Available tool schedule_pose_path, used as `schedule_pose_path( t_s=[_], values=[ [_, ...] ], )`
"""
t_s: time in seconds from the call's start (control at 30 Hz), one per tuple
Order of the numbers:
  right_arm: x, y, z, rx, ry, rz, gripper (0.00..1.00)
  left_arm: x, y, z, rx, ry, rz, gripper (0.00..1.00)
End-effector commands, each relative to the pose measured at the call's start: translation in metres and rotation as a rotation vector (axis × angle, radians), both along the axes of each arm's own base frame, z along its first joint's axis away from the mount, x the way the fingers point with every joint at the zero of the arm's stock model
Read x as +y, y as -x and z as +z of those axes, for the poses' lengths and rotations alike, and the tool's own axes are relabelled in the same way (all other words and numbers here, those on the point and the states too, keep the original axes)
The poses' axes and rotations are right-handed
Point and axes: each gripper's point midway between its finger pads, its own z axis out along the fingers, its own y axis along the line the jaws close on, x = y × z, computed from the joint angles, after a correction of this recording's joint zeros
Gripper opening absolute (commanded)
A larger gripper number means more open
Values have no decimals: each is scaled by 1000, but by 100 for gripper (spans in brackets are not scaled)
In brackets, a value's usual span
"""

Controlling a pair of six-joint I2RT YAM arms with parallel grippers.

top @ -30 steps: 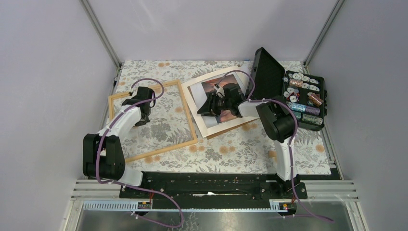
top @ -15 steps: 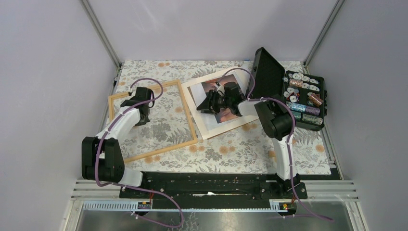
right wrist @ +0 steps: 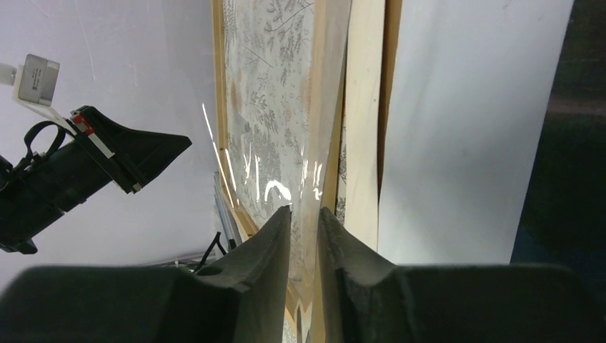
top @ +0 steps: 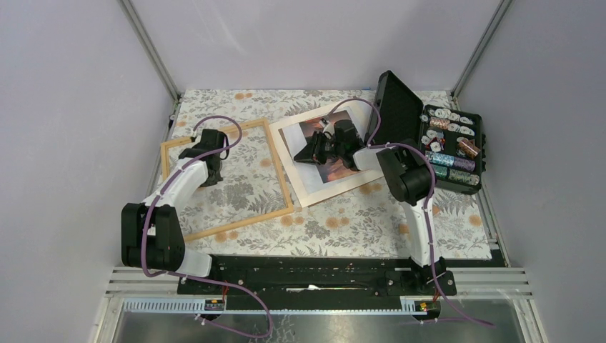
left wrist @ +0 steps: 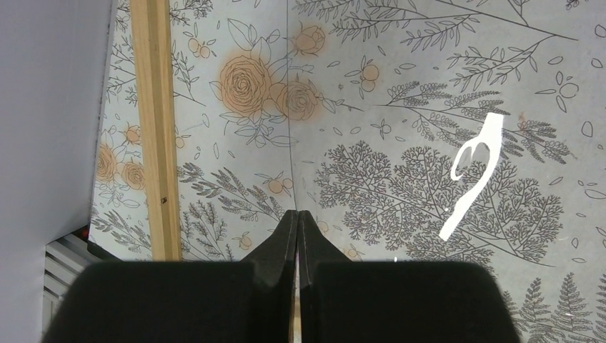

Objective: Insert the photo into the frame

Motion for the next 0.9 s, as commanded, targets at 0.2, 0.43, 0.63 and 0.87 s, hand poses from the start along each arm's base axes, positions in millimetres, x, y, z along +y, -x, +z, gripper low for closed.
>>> schedule_pose_path(
  t_s=[0.2,0.43,0.63,0.87],
  values=[
    [15,-8,-3,-18,-68,28,0,14,-7,13,-63,-55,72,60],
    [17,-11,-8,-34,-78,49,0,30,-6,30,-98,-111,149,88],
    [6,-11,-17,-9,-74,43,0,31,-33,39,-211,54,200,99],
    [-17,-18,-18,42,-126,16,0,31,-95,34,-431,462,164,99]
  ],
)
